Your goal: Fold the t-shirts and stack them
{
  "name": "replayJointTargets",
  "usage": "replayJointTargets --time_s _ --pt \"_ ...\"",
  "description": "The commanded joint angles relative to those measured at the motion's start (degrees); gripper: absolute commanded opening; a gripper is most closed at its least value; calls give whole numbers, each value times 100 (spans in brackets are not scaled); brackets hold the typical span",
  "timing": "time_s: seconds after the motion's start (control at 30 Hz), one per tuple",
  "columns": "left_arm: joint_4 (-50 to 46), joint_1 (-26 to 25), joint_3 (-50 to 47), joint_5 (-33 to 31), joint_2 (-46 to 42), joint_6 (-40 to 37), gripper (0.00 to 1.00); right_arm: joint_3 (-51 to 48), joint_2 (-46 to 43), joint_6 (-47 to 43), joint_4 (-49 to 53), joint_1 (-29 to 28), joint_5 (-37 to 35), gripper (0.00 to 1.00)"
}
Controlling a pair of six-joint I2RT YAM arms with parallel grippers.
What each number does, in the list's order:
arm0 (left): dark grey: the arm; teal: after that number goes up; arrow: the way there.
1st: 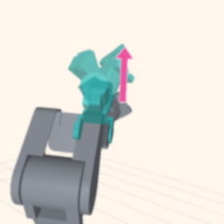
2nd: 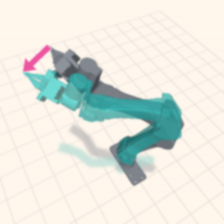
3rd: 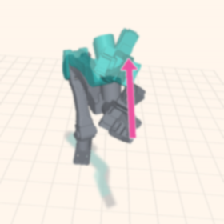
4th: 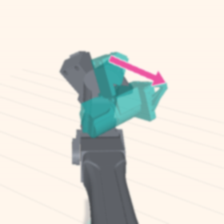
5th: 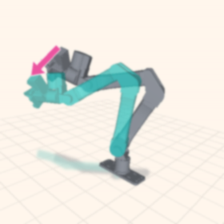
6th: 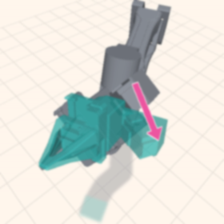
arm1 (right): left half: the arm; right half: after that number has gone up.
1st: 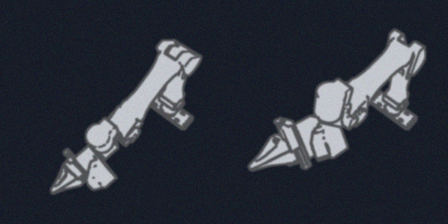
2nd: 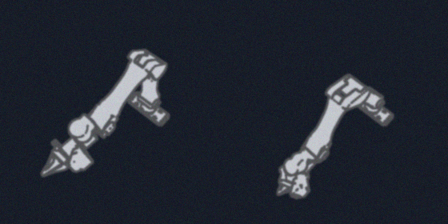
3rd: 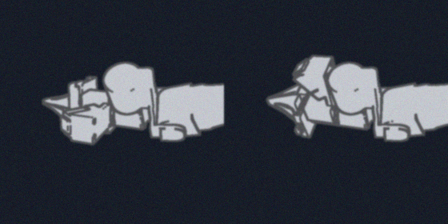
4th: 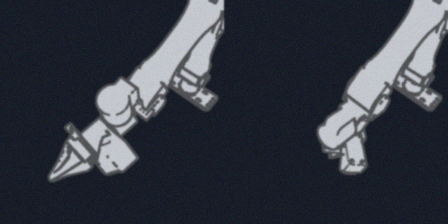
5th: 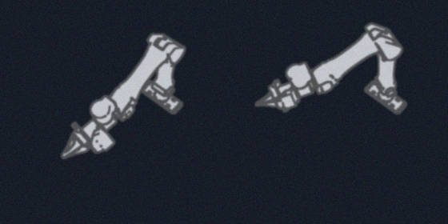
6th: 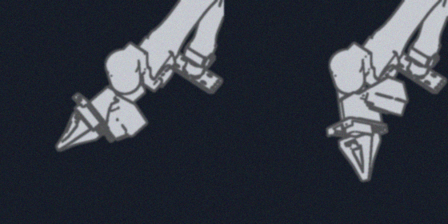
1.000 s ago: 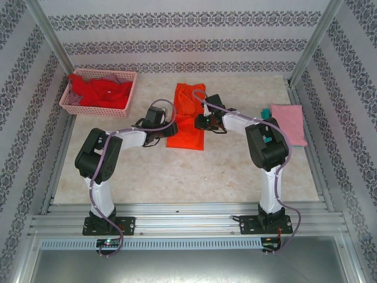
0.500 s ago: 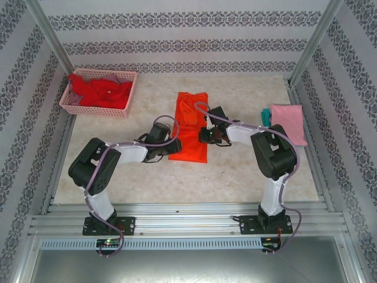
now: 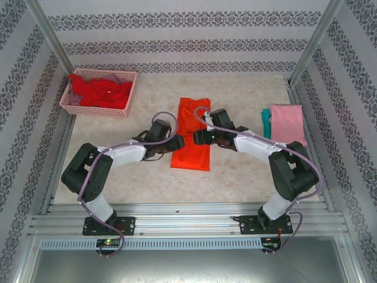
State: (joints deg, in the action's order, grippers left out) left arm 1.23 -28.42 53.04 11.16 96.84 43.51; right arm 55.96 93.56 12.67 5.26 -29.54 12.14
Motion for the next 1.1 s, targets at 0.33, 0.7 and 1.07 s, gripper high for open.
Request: replayJointTargets --time_s 0.33,0.7,1.07 --pt "-532 1329 69 387 -178 -461 70 41 -104 -4888 1469 -2033 -650 57" --pt "-428 1461 -406 350 -495 -502 71 432 777 -5318 1666 -2010 -852 48" --pt "-427 1463 -355 365 -507 -705 72 407 578 -5338 1618 -1987 -1167 44"
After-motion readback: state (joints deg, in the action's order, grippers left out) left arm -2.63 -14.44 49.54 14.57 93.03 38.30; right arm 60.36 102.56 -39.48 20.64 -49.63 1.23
